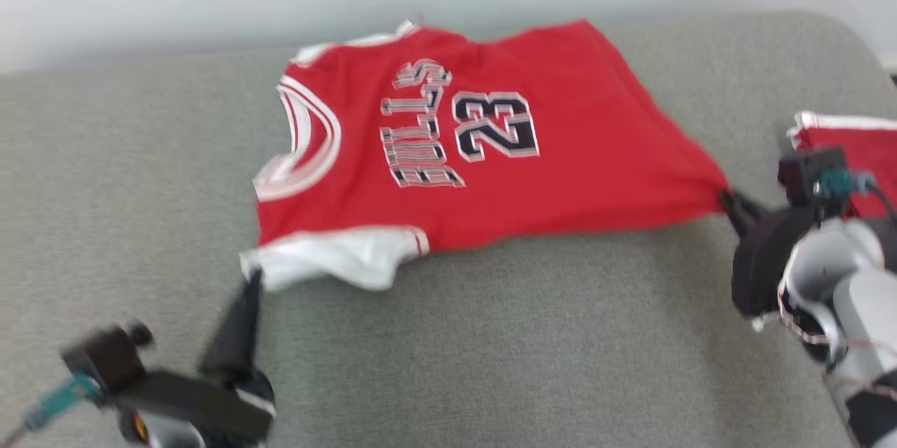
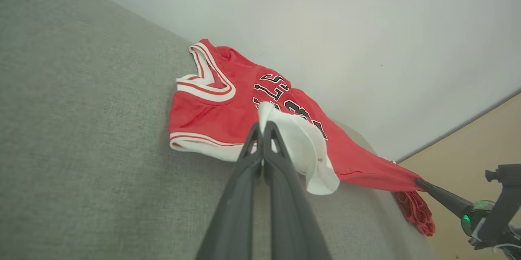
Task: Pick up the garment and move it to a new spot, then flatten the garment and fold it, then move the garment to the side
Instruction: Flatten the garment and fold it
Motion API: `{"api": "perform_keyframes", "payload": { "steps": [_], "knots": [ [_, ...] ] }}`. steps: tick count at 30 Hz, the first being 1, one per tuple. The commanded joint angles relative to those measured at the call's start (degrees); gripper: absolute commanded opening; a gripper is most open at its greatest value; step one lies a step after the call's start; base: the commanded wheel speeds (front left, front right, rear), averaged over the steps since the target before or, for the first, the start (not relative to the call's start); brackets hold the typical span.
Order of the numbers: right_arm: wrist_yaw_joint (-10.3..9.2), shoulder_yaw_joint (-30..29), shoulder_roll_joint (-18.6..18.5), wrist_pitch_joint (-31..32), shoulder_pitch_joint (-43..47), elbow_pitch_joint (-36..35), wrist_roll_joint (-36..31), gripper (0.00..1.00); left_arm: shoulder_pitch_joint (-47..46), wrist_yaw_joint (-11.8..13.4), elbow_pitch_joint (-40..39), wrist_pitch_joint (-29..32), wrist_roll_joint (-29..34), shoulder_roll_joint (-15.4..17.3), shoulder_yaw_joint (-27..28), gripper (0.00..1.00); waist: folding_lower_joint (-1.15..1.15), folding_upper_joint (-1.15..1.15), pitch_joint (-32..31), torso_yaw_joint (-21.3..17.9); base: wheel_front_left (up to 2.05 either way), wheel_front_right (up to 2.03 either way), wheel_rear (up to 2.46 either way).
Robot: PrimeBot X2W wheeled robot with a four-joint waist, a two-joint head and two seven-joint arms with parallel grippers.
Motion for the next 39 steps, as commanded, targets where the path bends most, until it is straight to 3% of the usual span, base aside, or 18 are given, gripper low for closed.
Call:
{"api": "perform_keyframes", "payload": {
  "steps": [1, 5, 13, 20, 31, 39],
  "knots": [
    [-0.16, -0.6, 0.3, 0.6, 1.9, -0.4, 0.0, 0.00, 1.8, 0.1, 0.2, 0.5, -0.5, -0.5, -0.5, 0.00, 0.02, 0.01, -3.2, 1.9, 0.00, 0.00, 0.00],
    [-0.16, -3.1, 1.0, 3.8, 7.2, -1.9, -1.1, 0.00, 7.2, 0.1, 0.7, 3.5, -4.0, -1.4, -2.1, 0.00, 0.02, 0.01, -4.7, 2.7, 0.00, 0.00, 0.00],
    [-0.16, -8.6, 3.3, 8.0, 15.5, -6.2, -2.3, 0.00, 16.2, -0.3, -0.8, 12.0, -11.4, 0.2, -4.7, 0.00, 0.02, 0.01, -6.8, 4.2, 0.00, 0.00, 0.00],
    [-0.16, -13.2, 4.9, 11.3, 21.5, -10.5, -3.0, 0.00, 20.0, 0.0, -2.2, 13.5, -13.9, 1.2, -4.4, 0.00, 0.02, 0.01, -7.8, 5.4, 0.00, 0.00, 0.00],
    [-0.16, -22.0, 7.3, 24.1, 34.7, -24.8, -5.3, 0.00, 24.7, -0.5, -5.5, 17.8, -17.9, 3.0, -5.5, 0.00, 0.02, 0.01, -8.9, 5.3, 0.00, 0.00, 0.00],
    [-0.16, -24.6, 9.4, 26.8, 38.4, -30.3, -6.5, 0.00, 28.9, 0.2, -8.6, 24.2, -22.8, 6.3, -6.5, 0.00, 0.02, 0.01, -9.0, 4.7, 0.00, 0.00, 0.00]
  ]
}}
